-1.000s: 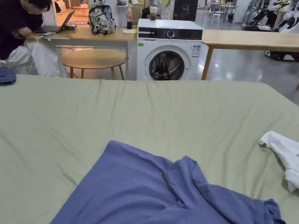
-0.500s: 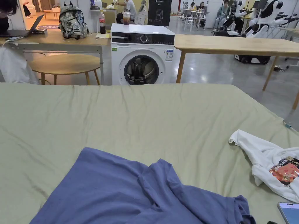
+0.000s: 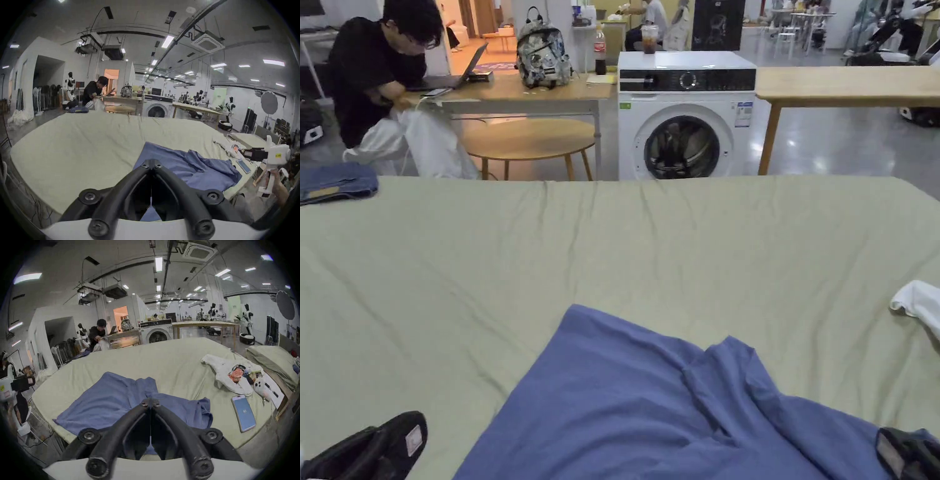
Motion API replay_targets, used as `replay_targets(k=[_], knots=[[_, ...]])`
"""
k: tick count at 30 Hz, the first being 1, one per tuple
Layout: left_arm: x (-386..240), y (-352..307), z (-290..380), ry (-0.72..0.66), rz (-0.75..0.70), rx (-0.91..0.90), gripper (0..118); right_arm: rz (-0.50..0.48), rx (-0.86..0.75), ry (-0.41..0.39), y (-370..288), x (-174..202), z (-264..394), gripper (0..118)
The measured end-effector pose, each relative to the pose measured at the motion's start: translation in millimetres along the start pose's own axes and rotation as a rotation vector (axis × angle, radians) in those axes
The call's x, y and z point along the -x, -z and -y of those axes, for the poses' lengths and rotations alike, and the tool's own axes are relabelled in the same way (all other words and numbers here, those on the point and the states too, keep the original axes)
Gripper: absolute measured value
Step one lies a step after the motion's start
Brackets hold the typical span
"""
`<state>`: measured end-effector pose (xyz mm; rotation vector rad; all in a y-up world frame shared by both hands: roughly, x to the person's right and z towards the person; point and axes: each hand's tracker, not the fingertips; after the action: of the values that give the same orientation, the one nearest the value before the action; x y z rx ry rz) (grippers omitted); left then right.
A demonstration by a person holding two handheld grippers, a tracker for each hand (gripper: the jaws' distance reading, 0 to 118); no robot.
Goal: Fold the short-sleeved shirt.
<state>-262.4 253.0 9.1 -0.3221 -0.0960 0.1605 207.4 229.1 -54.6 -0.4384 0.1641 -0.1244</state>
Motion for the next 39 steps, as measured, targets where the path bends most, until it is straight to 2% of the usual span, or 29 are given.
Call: replay_targets(k=[2, 3, 5, 8, 11, 14, 16, 18, 19, 20, 21, 22, 23, 24, 25, 26, 27, 28, 32, 35, 37, 38, 39], knots=[[15, -1, 6, -0.026, -0.035, 0.035, 0, 0.001, -0.003, -0.023, -3, 1, 1, 0], [25, 1, 9, -0.038, -0.035, 0.093, 12, -0.002, -0.003, -0.028, -3, 1, 2, 0], [45, 10, 24, -0.11, -0.025, 0.246, 53, -0.025, 0.002, -0.023, -4, -1, 5, 0], [72, 24, 60, -0.204, -0.071, 0.326, 54, -0.043, 0.033, 0.0, 0, -1, 12, 0], [88, 46, 92, -0.256, -0.127, 0.416, 54, -0.035, 0.063, -0.004, 1, 1, 17, 0], [85, 70, 108, -0.314, -0.048, 0.476, 54, -0.036, 0.081, -0.002, 0, -2, 19, 0], [77, 91, 121, -0.26, -0.094, 0.567, 54, -0.026, 0.087, 0.003, 0, -4, 20, 0], [68, 92, 122, -0.143, -0.144, 0.536, 40, -0.014, 0.098, 0.008, -1, -7, 19, 0], [65, 92, 121, -0.133, -0.146, 0.543, 34, -0.007, 0.098, 0.01, 1, -12, 19, 0], [69, 94, 122, -0.171, -0.133, 0.551, 23, -0.002, 0.095, 0.016, 1, -14, 18, 0], [70, 97, 123, -0.255, -0.05, 0.563, 3, -0.006, 0.097, 0.03, 3, -17, 16, 0], [68, 101, 129, -0.31, -0.038, 0.573, 0, -0.021, 0.101, 0.049, 8, -21, 13, 0], [64, 104, 134, -0.248, -0.103, 0.568, 0, -0.029, 0.106, 0.056, 16, -23, 8, 0], [61, 101, 130, -0.191, -0.097, 0.571, 0, -0.022, 0.112, 0.051, 26, -24, -1, 0], [63, 101, 128, -0.205, -0.088, 0.58, 0, -0.016, 0.136, 0.025, 39, -26, -11, 10], [67, 102, 124, -0.238, -0.084, 0.586, 0, -0.02, 0.193, -0.015, 56, -30, -22, 45], [65, 100, 122, -0.271, -0.084, 0.593, 0, -0.014, 0.245, -0.03, 77, -33, -30, 70], [60, 98, 119, -0.277, -0.08, 0.595, 0, 0.002, 0.302, -0.048, 99, -35, -38, 80], [59, 93, 122, -0.307, -0.066, 0.585, 0, -0.047, 0.457, -0.125, 185, -40, -48, 79], [58, 91, 123, -0.349, -0.066, 0.571, 0, -0.084, 0.557, -0.218, 228, -44, -41, 79], [61, 91, 122, -0.337, -0.07, 0.566, 0, -0.103, 0.626, -0.249, 250, -51, -34, 78], [60, 91, 122, -0.341, -0.069, 0.565, 0, -0.096, 0.654, -0.253, 258, -53, -30, 63], [59, 90, 122, -0.341, -0.069, 0.565, 0, -0.114, 0.669, -0.265, 262, -54, -27, 38]])
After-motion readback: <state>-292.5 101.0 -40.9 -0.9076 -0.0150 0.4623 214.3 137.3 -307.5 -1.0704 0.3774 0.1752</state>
